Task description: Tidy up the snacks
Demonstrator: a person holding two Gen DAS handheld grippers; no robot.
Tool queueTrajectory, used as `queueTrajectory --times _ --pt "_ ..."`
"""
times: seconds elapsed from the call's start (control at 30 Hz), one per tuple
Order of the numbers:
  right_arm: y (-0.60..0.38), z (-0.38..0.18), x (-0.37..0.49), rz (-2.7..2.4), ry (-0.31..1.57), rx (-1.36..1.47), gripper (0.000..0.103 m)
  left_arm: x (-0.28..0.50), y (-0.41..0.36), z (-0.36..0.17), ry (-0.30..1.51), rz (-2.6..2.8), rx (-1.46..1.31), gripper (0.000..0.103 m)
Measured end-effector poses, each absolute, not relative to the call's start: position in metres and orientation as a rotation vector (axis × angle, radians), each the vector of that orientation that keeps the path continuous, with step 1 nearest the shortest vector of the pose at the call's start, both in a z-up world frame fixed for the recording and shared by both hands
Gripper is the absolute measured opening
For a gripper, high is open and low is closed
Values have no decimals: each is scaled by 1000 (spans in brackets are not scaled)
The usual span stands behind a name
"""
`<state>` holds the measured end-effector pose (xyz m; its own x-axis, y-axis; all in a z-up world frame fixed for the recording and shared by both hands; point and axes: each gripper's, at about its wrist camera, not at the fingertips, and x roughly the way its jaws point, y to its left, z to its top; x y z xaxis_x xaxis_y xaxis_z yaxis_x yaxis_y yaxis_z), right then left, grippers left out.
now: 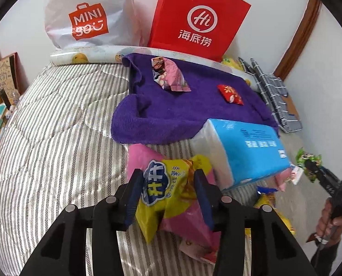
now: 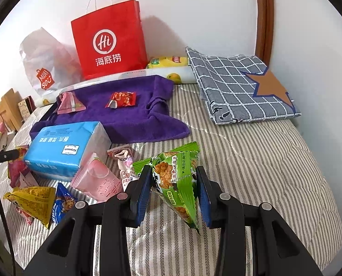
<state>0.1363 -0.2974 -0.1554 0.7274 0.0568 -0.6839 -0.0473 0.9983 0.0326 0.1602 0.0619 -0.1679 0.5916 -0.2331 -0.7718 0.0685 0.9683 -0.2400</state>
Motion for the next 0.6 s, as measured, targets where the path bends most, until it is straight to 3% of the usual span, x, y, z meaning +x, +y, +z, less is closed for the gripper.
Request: queueTrajectory --times 0.2,0.6 --pt "-297 -156 136 59 757 5 38 160 60 -163 897 -170 -176 32" --pt "-294 -137 135 59 719 10 38 145 71 -137 829 -209 -226 30"
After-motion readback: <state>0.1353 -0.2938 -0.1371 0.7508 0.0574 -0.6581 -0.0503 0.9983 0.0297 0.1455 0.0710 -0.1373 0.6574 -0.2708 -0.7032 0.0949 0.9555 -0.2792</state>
